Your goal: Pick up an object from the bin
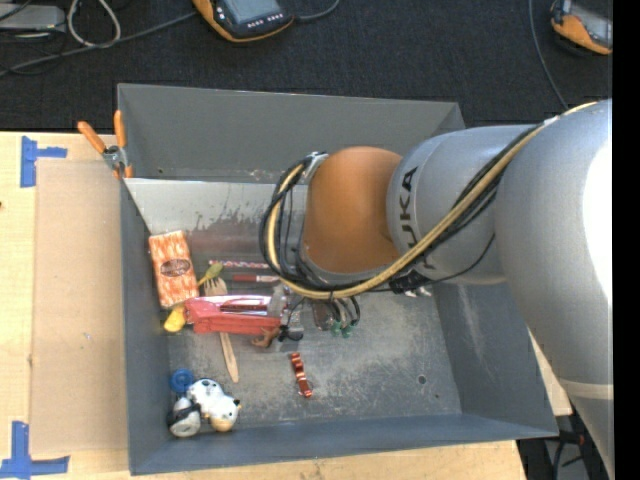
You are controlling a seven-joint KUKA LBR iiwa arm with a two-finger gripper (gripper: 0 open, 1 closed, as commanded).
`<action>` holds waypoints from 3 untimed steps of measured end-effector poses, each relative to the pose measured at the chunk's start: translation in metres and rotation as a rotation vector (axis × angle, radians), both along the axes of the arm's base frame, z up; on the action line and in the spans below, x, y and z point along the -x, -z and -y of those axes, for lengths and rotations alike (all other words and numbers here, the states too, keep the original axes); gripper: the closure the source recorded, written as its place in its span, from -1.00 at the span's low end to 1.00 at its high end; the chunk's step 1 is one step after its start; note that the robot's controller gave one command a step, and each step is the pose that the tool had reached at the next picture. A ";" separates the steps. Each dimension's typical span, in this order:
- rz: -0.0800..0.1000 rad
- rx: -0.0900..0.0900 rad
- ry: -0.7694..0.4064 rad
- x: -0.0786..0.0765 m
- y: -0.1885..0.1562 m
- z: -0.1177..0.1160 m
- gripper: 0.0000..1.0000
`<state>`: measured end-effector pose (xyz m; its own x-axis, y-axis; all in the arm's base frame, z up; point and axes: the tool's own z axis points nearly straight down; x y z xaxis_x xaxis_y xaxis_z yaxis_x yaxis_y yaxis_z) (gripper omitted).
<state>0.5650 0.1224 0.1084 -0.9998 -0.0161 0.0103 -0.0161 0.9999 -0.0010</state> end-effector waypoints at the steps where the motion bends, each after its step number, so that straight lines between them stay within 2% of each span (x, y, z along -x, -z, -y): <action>1: 0.003 -0.001 -0.010 -0.003 -0.041 0.000 1.00; 3: -0.001 0.000 -0.042 -0.030 -0.050 -0.011 1.00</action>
Offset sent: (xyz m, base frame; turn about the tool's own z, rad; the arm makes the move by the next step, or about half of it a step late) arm 0.0201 0.0113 0.0529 -0.0138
